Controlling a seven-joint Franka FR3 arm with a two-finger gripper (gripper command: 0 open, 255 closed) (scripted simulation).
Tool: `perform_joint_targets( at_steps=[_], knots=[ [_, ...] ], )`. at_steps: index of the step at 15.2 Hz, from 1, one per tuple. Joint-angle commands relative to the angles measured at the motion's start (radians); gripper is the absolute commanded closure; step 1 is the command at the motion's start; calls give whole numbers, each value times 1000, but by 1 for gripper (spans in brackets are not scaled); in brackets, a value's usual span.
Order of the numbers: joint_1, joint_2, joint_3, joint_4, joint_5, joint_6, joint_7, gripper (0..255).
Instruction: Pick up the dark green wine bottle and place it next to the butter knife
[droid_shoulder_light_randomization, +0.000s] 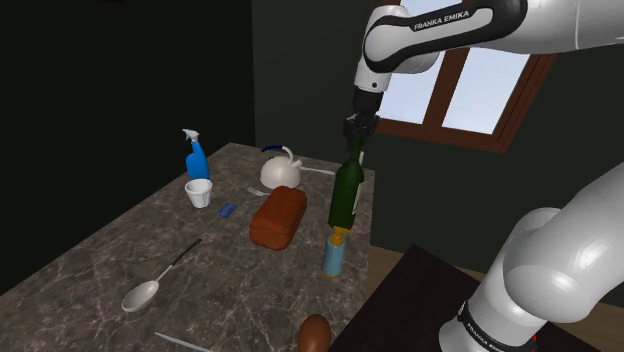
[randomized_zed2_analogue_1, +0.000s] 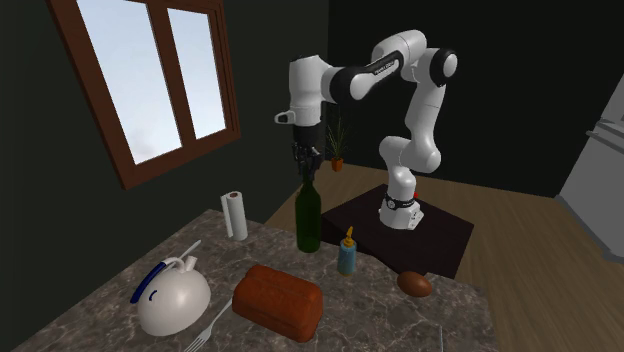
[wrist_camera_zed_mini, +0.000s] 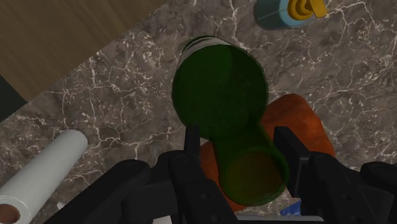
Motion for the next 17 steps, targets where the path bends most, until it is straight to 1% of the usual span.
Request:
perform_joint_targets(
  at_steps=[1,17],
  knots=[
    [-1,-2,-1,26,-1,-28,-1,255],
    [2,7,3,250,1,-243,7,255]
  ],
)
